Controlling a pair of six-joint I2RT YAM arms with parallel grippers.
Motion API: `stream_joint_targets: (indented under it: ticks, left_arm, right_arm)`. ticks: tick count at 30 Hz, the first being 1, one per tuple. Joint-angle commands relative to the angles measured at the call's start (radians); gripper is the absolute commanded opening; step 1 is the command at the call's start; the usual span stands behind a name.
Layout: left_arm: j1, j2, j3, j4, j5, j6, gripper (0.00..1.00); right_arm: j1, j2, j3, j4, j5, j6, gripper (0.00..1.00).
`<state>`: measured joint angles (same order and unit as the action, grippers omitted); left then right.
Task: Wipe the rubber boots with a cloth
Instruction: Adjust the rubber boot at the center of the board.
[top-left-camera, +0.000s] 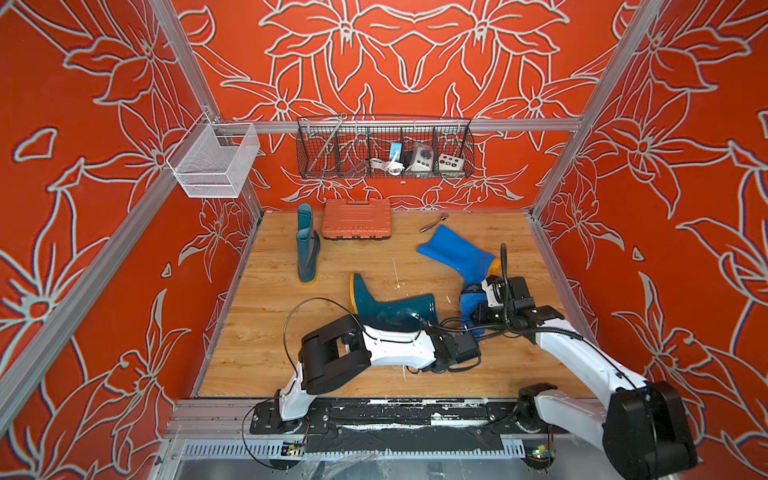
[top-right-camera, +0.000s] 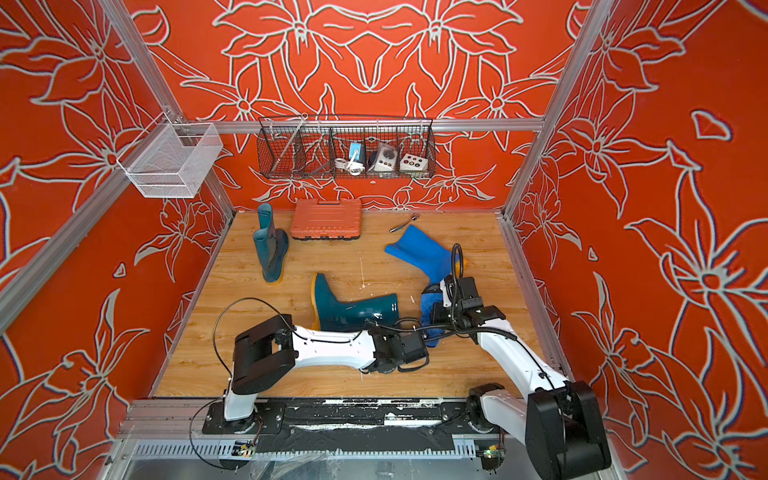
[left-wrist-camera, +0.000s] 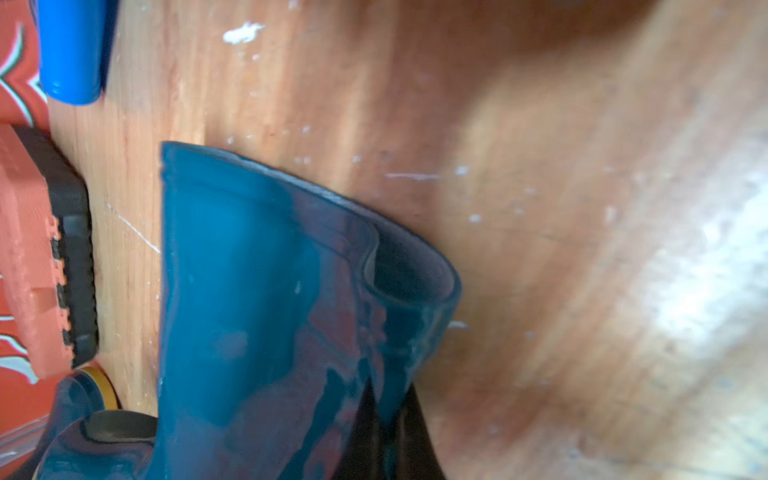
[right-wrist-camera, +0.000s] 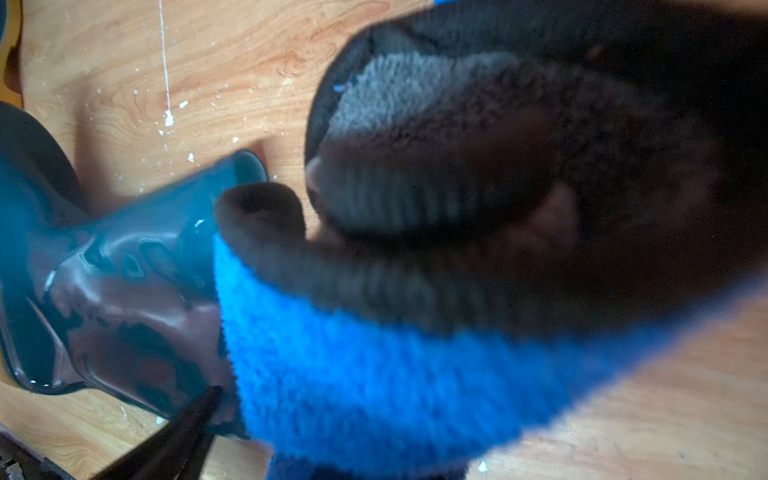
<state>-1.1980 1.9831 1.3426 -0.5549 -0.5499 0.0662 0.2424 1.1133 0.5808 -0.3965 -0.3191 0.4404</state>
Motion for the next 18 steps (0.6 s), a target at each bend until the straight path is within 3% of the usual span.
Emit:
stream_joint_targets:
  ticks: [1, 6, 13, 16, 18]
  left_arm:
    - [0.101, -0.136, 0.006, -0.068, 0.008, 0.009, 0.00]
    - [0.171, -0.248, 0.122, -0.096, 0.083, 0.059, 0.00]
    - [0.201, -0.287, 0.449, -0.153, 0.152, 0.066, 0.00]
    - [0.210, -0.344, 0.466, -0.112, 0.157, -0.007, 0.00]
    - [0.224, -0.413, 0.390, -0.053, 0.149, -0.100, 0.00]
  right_arm:
    - [-0.005, 0.009, 0.016, 0.034, -0.013, 0.000, 0.00]
    - [-0.006, 0.031, 0.031, 0.036, -0.027, -0.003, 0.00]
    - [-0.006, 0.022, 0.041, 0.014, -0.054, 0.004, 0.00]
    - [-0.006, -0.001, 0.043, -0.007, -0.047, 0.001, 0.00]
    - [-0.006, -0.017, 0.043, -0.020, -0.046, -0.002, 0.00]
